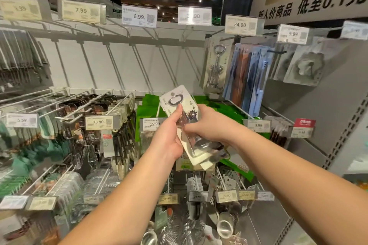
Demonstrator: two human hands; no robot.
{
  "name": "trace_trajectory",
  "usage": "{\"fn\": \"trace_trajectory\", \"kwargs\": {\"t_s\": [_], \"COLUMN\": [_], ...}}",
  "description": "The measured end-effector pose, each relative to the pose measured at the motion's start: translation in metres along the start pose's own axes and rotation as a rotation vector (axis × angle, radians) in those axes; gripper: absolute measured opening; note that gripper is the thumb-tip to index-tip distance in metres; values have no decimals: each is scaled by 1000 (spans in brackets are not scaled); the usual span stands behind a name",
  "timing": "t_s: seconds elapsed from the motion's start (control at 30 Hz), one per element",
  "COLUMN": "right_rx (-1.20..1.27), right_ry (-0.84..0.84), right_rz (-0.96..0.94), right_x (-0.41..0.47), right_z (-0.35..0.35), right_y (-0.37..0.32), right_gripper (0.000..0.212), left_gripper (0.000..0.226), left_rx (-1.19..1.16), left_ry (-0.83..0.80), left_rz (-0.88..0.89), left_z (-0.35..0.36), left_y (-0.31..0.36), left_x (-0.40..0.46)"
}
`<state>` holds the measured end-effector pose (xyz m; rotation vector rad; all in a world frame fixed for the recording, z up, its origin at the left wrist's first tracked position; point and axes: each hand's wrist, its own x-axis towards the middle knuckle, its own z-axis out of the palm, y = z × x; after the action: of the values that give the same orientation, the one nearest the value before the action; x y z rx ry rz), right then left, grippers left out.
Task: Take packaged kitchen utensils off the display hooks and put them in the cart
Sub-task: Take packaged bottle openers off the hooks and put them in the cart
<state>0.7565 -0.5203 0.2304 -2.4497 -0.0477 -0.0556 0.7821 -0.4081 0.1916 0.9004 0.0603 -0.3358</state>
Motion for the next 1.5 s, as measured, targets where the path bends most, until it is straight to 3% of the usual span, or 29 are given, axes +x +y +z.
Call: {"fn": "trace_trajectory", "kwargs": {"t_s": [0.07, 0.2, 0.23, 0.33, 0.43, 0.47, 0.57, 0.63, 1.03, 1.13, 1.23, 1.37, 1.5], "right_rx": [128, 171, 172, 197, 211, 212, 160, 151, 237, 331, 384, 378, 348], "right_ry": [1, -27, -28, 8, 2, -5, -43, -25, 137, 239, 318, 440, 545], "right_rz": [0, 20, 43, 123, 119, 126, 143, 160, 180, 153, 120, 66, 29], "right_x": [-2, -3, -3, -1, 1, 2, 5, 7, 10, 9, 10, 16, 20], "right_z": [-8, -23, -23, -18, -15, -16, -25, -29, -33, -40, -45, -49, -53], "right_y": [2, 7, 8, 10, 12, 12, 9, 7, 9, 20, 31, 49, 65], "right_gripper": [22, 11, 16, 62, 76, 69, 19, 9, 43, 70, 68, 83, 80], "left_gripper": [37, 45, 45, 41, 40, 39, 40, 40, 25, 33, 37, 27, 28], "left_rx": [-17, -74, -89, -113, -90, -72, -55, -31, 118, 99, 84, 70, 34], "left_ry": [-27, -35, -30, -39, -77, -75, -93, -72, 111, 87, 60, 32, -25], "left_rz": [-5, -50, -58, -69, -68, -69, -88, -93, 37, 30, 20, 44, 41], "left_z": [0, -2, -1, 4, 7, 7, 8, 7, -4, -10, -5, 1, 5], "left_y": [1, -3, -5, -6, -3, -2, -2, -2, 12, 13, 17, 21, 23], "left_x": [-2, -1, -1, -3, -3, -3, -1, 2, 20, 36, 30, 23, 24]}}
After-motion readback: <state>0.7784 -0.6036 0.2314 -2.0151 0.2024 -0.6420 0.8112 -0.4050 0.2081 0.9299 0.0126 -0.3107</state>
